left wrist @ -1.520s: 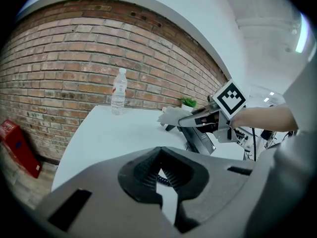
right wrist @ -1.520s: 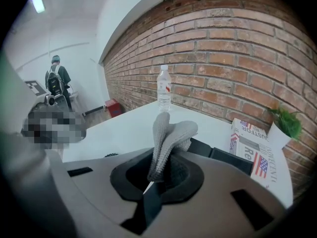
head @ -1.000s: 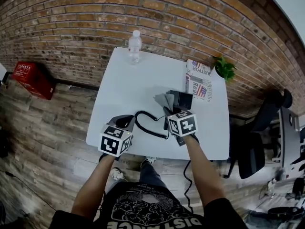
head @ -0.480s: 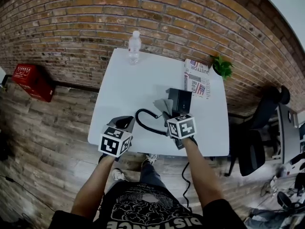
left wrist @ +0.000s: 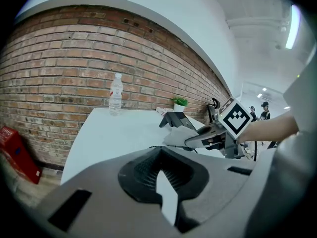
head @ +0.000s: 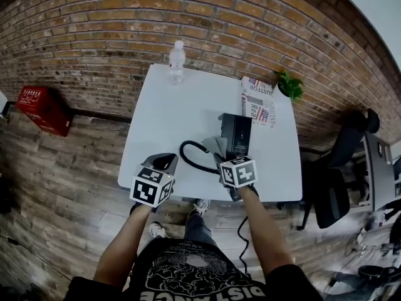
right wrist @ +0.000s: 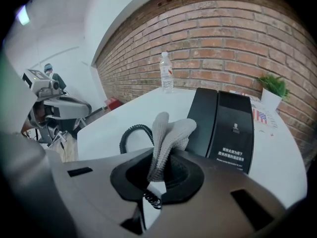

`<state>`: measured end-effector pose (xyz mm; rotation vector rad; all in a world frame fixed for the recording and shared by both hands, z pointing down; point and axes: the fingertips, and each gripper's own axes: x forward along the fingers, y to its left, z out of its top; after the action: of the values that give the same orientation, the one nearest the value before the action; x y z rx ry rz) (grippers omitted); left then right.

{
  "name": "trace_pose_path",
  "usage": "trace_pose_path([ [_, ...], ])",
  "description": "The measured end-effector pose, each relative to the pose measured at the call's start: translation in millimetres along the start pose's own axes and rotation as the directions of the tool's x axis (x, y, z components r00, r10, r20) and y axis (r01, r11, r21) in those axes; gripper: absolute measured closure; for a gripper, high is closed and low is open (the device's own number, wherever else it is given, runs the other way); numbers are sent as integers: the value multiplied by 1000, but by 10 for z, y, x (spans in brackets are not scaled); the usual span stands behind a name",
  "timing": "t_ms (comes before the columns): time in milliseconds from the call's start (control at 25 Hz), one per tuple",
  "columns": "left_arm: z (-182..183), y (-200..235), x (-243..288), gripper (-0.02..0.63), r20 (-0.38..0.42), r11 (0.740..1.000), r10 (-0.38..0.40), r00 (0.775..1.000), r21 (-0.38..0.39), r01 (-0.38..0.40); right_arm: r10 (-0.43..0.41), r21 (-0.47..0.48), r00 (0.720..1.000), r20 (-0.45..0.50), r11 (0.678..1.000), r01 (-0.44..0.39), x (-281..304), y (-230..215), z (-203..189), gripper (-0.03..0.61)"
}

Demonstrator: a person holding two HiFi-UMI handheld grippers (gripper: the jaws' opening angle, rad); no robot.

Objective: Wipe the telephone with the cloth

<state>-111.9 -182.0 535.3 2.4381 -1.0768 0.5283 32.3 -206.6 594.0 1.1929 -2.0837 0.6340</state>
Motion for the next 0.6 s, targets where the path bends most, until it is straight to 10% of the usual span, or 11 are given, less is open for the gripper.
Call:
trace_pose_path([
  [600,-109,-78,-118,607,-14,1000,-14,1000,21,14,-1,33,1000,-12,999,2,-85,136,-270,568],
])
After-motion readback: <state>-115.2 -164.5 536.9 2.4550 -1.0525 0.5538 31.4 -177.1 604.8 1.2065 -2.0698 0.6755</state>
